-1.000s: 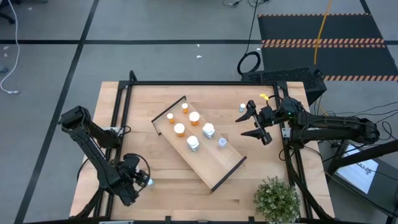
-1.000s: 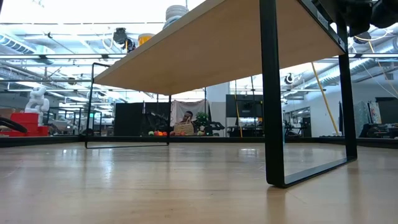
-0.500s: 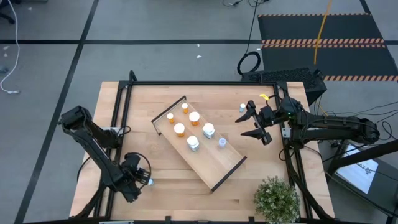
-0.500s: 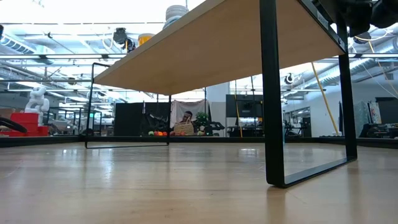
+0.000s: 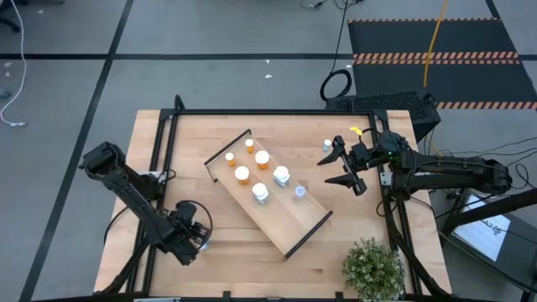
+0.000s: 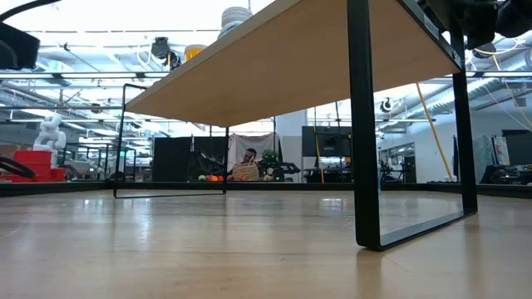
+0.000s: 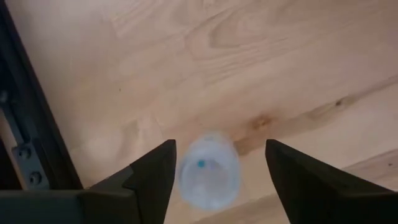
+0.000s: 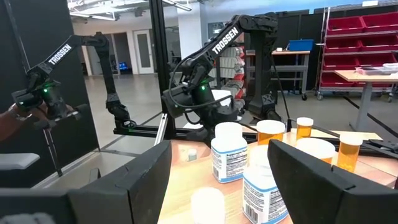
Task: Pick and place medicine bottles onto shelf by color
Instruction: Put the transparent pill bottle on the shelf aligned with the transparent pill bottle
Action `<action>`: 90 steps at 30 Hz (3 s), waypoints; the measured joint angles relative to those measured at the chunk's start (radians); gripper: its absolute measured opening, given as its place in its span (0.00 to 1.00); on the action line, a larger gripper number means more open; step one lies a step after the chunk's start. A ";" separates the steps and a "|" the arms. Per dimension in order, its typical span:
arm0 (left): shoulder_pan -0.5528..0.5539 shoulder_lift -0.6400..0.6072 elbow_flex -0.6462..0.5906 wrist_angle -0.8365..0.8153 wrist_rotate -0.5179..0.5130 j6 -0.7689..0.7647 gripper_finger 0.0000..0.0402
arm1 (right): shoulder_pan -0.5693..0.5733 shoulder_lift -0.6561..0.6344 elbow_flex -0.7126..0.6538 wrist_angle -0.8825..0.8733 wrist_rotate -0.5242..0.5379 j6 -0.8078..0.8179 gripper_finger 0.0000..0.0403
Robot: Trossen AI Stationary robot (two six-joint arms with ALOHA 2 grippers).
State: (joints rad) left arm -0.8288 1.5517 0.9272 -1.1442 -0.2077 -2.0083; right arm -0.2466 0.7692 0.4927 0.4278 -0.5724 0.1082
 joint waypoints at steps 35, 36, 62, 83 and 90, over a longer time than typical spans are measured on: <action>0.112 -0.134 0.140 -0.044 0.027 0.548 0.38 | 0.109 0.030 0.000 0.096 0.216 0.132 0.65; 0.124 -0.145 0.165 -0.053 0.016 0.605 0.36 | 0.125 0.044 0.000 0.127 0.223 0.153 0.65; 0.423 -0.180 0.657 0.185 -0.135 1.960 0.40 | 0.379 0.527 0.490 -0.187 0.469 -0.014 0.65; 0.428 -0.058 0.657 0.530 -0.130 2.758 0.36 | 0.352 0.557 0.499 -0.142 0.335 0.059 0.65; 0.424 -0.032 0.656 0.575 -0.131 2.883 0.39 | 0.353 0.569 0.497 -0.132 0.304 0.050 0.65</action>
State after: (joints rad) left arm -0.4043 1.5195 1.5834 -0.5692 -0.3389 0.8749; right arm 0.1066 1.3381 0.9901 0.2963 -0.2680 0.1585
